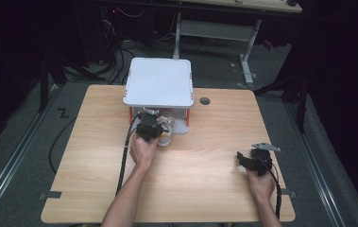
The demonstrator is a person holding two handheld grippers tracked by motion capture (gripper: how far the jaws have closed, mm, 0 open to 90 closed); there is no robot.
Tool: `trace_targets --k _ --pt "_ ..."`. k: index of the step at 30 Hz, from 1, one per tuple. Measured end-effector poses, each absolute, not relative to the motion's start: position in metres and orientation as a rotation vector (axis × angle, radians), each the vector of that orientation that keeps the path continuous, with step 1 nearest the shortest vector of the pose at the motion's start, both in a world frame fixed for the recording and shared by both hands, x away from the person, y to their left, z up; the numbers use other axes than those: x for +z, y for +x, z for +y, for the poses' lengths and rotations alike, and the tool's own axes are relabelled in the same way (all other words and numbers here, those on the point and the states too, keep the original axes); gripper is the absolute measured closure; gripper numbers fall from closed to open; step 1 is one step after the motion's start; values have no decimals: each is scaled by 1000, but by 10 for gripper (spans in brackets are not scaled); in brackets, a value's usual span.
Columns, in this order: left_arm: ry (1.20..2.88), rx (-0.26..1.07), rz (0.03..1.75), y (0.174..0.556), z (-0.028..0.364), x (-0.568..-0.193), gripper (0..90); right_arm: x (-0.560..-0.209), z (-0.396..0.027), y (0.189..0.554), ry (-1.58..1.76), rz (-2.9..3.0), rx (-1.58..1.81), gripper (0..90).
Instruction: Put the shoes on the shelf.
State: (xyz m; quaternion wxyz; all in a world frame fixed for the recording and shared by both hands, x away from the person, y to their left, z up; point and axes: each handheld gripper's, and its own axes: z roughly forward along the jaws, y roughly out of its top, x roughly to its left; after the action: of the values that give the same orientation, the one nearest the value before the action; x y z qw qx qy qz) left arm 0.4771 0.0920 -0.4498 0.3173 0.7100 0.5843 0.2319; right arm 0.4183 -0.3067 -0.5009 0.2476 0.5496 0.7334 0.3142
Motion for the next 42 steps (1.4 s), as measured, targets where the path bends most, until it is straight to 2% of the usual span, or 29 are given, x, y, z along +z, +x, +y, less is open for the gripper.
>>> trace_targets --k 5,14,28,35,39,42 --pt "1829 582 1542 476 93 -444 492 -501 -307 418 1498 2000 856 360" --pt "1856 584 1508 470 95 -436 363 -501 -307 418 1498 2000 856 359" --pt "1837 583 1368 446 108 -411 291 -501 -307 418 1498 2001 858 358" --pt "1846 618 1372 431 116 -408 222 -501 -307 419 1495 2002 857 359" --pt "1861 641 1366 419 120 -410 203 -501 -306 418 1479 2013 866 396" --pt "1844 662 1368 410 123 -413 219 -501 -305 417 1459 2025 875 469"
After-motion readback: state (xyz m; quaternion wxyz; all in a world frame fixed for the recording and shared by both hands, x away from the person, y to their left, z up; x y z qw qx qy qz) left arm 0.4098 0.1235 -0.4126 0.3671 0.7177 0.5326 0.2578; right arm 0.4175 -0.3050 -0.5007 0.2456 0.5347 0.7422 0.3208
